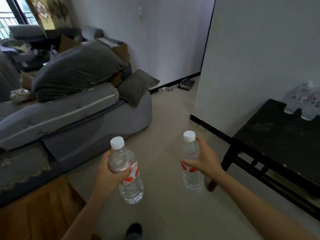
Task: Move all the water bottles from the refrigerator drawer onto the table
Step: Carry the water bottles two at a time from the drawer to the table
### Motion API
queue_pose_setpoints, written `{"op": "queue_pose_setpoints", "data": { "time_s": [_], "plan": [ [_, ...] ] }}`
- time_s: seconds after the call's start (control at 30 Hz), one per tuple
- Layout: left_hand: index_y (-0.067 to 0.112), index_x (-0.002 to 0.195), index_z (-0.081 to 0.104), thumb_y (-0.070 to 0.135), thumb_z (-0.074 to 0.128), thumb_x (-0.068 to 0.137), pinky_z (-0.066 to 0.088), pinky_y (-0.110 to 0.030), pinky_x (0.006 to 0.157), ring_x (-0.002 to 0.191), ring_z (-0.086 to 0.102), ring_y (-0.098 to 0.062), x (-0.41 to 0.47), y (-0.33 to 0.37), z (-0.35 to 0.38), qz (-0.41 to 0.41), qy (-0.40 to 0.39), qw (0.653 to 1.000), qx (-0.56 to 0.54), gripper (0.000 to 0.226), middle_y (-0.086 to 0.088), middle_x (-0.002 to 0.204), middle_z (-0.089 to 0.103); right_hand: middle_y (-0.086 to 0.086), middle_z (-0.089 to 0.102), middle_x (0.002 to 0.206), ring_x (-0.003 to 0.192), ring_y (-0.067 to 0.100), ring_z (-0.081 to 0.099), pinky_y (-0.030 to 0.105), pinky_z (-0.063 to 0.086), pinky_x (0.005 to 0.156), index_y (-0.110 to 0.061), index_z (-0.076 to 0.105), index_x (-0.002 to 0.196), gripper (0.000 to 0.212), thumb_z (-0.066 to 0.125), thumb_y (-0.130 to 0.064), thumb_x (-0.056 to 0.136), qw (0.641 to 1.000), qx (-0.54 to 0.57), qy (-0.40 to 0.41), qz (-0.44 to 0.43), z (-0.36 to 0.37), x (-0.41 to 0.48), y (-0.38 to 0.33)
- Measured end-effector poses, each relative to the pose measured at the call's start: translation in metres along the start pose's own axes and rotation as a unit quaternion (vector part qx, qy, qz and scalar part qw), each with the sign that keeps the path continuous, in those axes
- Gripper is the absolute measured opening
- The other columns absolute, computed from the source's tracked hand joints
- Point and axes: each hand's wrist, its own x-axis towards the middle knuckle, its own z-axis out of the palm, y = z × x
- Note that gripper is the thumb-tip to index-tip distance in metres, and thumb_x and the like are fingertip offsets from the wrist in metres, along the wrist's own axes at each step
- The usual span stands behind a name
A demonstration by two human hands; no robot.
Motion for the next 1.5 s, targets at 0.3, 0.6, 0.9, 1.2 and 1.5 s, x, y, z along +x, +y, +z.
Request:
{"op": "queue_pose_setpoints", "data": {
  "time_s": [0.3, 0.6, 0.9, 1.2, 1.5],
  "plan": [
    [0.031, 0.109, 0.049, 0.013, 0.087, 0.053, 0.052, -0.047, 0.083, 0.091, 0.063, -0.019, 0.173, -0.011, 0.043, 0.022, -0.041, 0.999, -0.014, 0.071, 0.005, 0.1, 0.063, -0.01, 0.047, 0.109, 0.093, 0.011, 0.05, 0.028, 0.047, 0.078, -0.021, 0.037, 0.13, 0.08, 0.082, -0.03, 0.063, 0.997, -0.014, 0.06, 0.042, 0.01, 0.143, 0.017],
    [0.025, 0.11, 0.049, 0.044, 0.076, 0.036, 0.049, -0.034, 0.076, 0.085, 0.061, -0.014, 0.347, 0.013, 0.114, 0.046, -0.124, 0.991, -0.028, 0.081, 0.001, 0.099, 0.061, -0.012, 0.048, 0.1, 0.089, 0.014, 0.055, 0.038, 0.053, 0.079, -0.023, 0.038, 0.125, 0.076, 0.081, -0.03, 0.063, 0.983, -0.045, 0.115, 0.134, 0.006, 0.26, 0.045],
    [0.041, 0.093, 0.051, 0.052, 0.072, 0.034, 0.05, -0.032, 0.072, 0.083, 0.062, -0.012, 0.421, 0.016, 0.22, 0.065, -0.219, 0.973, -0.032, 0.064, 0.009, 0.095, 0.062, -0.008, 0.049, 0.11, 0.097, 0.013, 0.054, 0.028, 0.05, 0.081, -0.021, 0.035, 0.13, 0.083, 0.082, -0.03, 0.063, 0.96, -0.049, 0.157, 0.227, -0.026, 0.293, 0.115],
    [0.042, 0.097, 0.05, 0.05, 0.074, 0.035, 0.054, -0.034, 0.072, 0.086, 0.065, -0.011, 0.468, 0.056, 0.347, 0.079, -0.275, 0.958, -0.037, 0.067, 0.013, 0.096, 0.064, 0.0, 0.052, 0.121, 0.109, 0.019, 0.053, 0.034, 0.049, 0.087, -0.021, 0.034, 0.13, 0.081, 0.081, -0.028, 0.064, 0.947, -0.01, 0.207, 0.244, -0.074, 0.372, 0.194],
    [0.028, 0.11, 0.053, 0.05, 0.078, 0.036, 0.055, -0.048, 0.078, 0.089, 0.066, -0.021, 0.51, 0.052, 0.419, 0.039, -0.268, 0.962, -0.004, 0.081, 0.001, 0.101, 0.067, -0.003, 0.049, 0.122, 0.11, 0.016, 0.051, 0.029, 0.046, 0.087, -0.022, 0.032, 0.133, 0.084, 0.081, -0.029, 0.065, 0.946, 0.01, 0.194, 0.258, -0.099, 0.422, 0.249]
  ]
}}
